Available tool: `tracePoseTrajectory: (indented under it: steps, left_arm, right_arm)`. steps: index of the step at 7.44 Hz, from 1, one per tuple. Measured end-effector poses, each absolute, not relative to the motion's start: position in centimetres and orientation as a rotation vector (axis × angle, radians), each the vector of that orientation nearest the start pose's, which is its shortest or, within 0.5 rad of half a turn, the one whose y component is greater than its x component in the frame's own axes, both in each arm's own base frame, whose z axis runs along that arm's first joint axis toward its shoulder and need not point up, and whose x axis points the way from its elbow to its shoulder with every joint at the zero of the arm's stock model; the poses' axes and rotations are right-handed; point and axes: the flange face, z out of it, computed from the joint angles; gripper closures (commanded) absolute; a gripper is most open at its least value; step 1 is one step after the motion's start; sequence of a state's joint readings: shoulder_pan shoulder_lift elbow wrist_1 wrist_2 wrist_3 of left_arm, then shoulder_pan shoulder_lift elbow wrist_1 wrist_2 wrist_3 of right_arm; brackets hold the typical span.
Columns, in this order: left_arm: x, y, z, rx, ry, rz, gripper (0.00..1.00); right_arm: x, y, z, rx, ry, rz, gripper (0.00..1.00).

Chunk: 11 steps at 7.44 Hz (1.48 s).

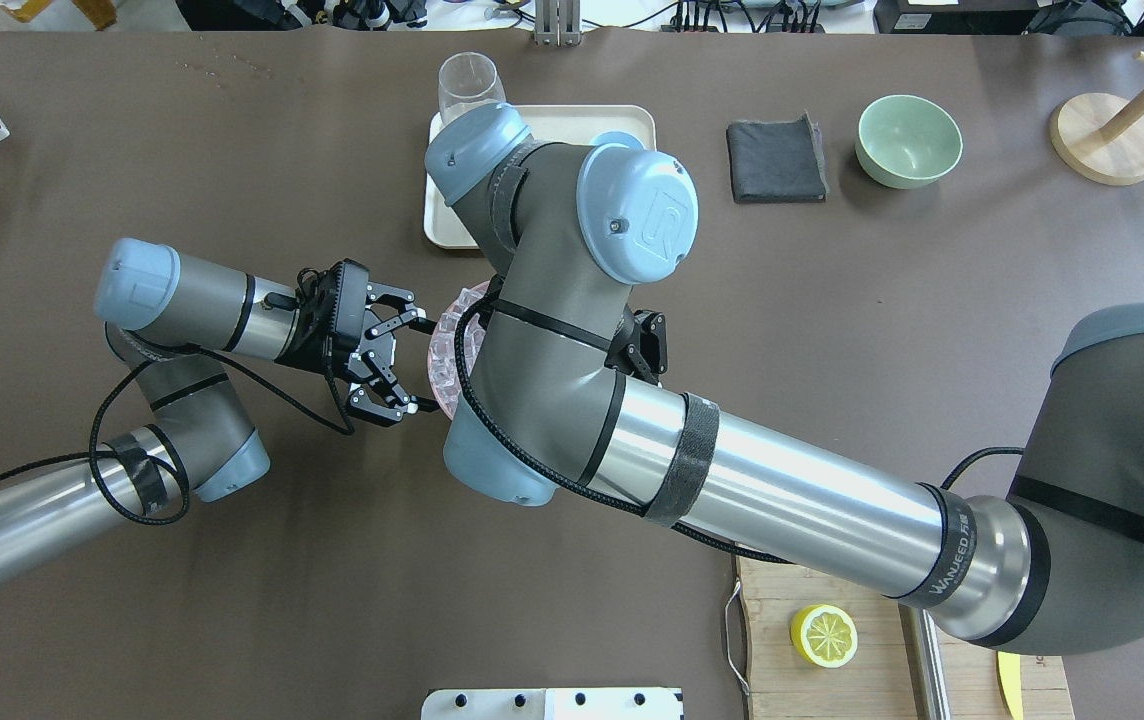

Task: Put ice in cup with scoop
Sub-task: 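Drag the scoop through the ice with the right gripper to collect cubes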

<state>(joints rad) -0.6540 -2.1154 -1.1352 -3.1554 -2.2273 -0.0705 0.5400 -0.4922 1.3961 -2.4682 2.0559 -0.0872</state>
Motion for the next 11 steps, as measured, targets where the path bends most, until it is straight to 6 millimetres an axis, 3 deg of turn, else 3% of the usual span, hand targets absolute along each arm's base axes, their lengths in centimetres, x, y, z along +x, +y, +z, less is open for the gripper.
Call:
tracePoseTrajectory:
  steps: [5, 11]
  left_arm:
    - [47.5, -47.9, 38.2, 1.266, 1.283, 1.182, 0.02]
    - [47.4, -47.9, 38.4, 1.263, 1.282, 1.182, 0.02]
  right_arm:
    - [-57.1, -44.6, 12.9, -0.123, -0.490, -1.068, 1.00]
    - [-56.1, -44.5, 14.0, 0.026, -0.510, -1.064, 1.00]
